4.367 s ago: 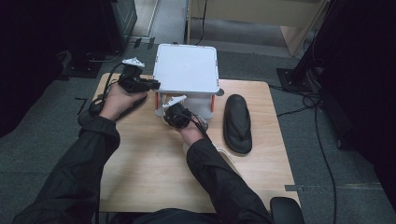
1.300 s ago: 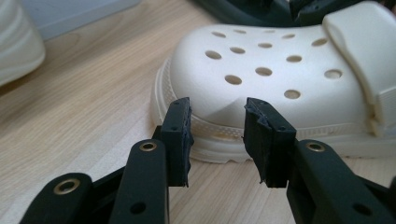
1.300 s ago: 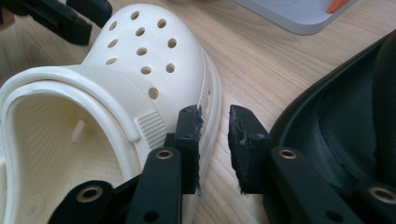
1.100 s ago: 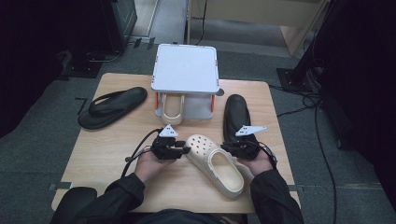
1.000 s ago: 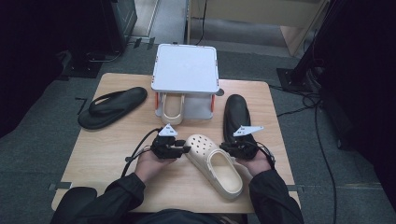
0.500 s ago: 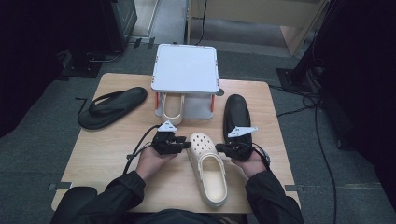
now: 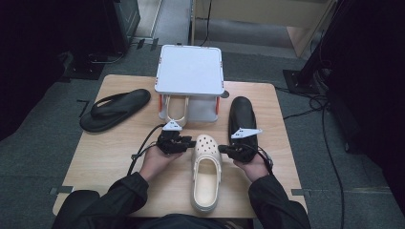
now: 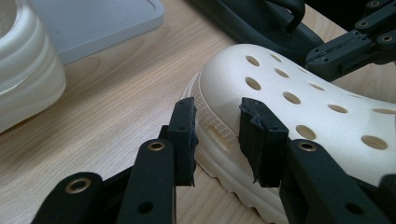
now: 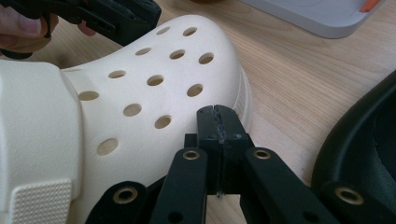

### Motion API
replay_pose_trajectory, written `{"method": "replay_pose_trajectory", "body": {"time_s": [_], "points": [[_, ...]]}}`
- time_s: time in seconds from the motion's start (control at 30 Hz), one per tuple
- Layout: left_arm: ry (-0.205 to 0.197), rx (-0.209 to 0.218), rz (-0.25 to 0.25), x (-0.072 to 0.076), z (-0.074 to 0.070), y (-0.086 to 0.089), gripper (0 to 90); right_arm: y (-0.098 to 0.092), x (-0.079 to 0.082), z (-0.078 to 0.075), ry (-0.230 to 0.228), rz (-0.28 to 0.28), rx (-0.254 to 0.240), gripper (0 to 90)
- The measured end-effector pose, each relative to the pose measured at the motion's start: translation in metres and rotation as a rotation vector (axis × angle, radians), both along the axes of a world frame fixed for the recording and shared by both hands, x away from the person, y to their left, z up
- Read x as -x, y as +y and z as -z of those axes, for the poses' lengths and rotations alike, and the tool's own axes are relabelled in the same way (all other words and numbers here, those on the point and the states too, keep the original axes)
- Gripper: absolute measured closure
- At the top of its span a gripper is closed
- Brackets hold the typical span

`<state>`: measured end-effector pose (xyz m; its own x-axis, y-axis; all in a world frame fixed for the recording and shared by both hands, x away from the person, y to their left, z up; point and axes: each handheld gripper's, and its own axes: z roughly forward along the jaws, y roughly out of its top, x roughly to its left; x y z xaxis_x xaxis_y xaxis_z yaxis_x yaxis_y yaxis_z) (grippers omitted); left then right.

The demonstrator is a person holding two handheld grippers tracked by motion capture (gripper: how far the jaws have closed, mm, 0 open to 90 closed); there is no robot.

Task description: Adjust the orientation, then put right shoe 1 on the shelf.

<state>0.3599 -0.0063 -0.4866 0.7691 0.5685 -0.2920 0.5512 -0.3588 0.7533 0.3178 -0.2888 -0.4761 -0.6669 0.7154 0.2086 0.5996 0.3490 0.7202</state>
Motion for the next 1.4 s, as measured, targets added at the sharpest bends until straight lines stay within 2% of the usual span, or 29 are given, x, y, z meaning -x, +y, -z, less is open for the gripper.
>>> {"method": "replay_pose_trajectory", "body": {"time_s": [0.07, 0.2, 0.33, 0.4, 0.47, 0.53, 0.6, 0.63, 0.67, 0.93, 1.07, 1.17, 1.2, 1.4], "points": [[0.009, 0.008, 0.003, -0.001, 0.0, 0.001, 64.6, -0.002, 0.0, -0.001, -0.001, 0.006, -0.002, 85.3], [0.026, -0.005, 0.017, -0.004, 0.0, 0.004, 63.6, -0.004, -0.002, -0.001, 0.013, 0.017, -0.006, 80.0], [0.018, 0.016, 0.027, -0.006, -0.008, 0.009, 62.5, -0.007, 0.001, -0.009, 0.002, 0.006, -0.068, 72.6], [0.012, 0.019, 0.032, -0.007, -0.013, 0.011, 61.3, -0.008, 0.004, -0.014, -0.018, -0.007, -0.092, 69.2], [0.019, 0.02, 0.036, -0.008, -0.015, 0.013, 59.4, -0.008, 0.006, -0.017, -0.023, -0.015, -0.109, 67.5], [0.031, 0.018, 0.045, -0.01, -0.019, 0.015, 57.2, -0.007, 0.014, -0.026, -0.048, -0.033, -0.126, 66.3], [0.018, 0.013, 0.054, -0.011, -0.028, 0.02, 55.4, -0.005, 0.019, -0.032, -0.065, -0.04, -0.126, 65.9], [0.018, 0.013, 0.054, -0.011, -0.028, 0.02, 54.8, -0.005, 0.019, -0.032, -0.065, -0.04, -0.126, 65.9], [0.002, 0.019, 0.052, -0.012, -0.033, 0.023, 54.6, -0.003, 0.023, -0.038, -0.081, -0.062, -0.143, 64.1], [0.0, 0.032, 0.041, -0.02, -0.048, 0.036, 52.5, 0.01, 0.035, -0.049, -0.108, -0.135, -0.148, 55.6], [0.001, 0.027, 0.034, -0.026, -0.057, 0.046, 52.3, 0.021, 0.039, -0.043, -0.088, -0.174, -0.131, 49.0], [-0.007, 0.03, 0.029, -0.028, -0.061, 0.049, 52.3, 0.025, 0.04, -0.041, -0.069, -0.179, -0.118, 47.5], [-0.008, 0.041, 0.026, -0.03, -0.066, 0.053, 52.3, 0.029, 0.041, -0.038, -0.065, -0.186, -0.096, 47.0], [-0.031, 0.051, 0.018, -0.038, -0.081, 0.06, 52.6, 0.034, 0.04, -0.03, -0.047, -0.193, -0.062, 46.1]]}}
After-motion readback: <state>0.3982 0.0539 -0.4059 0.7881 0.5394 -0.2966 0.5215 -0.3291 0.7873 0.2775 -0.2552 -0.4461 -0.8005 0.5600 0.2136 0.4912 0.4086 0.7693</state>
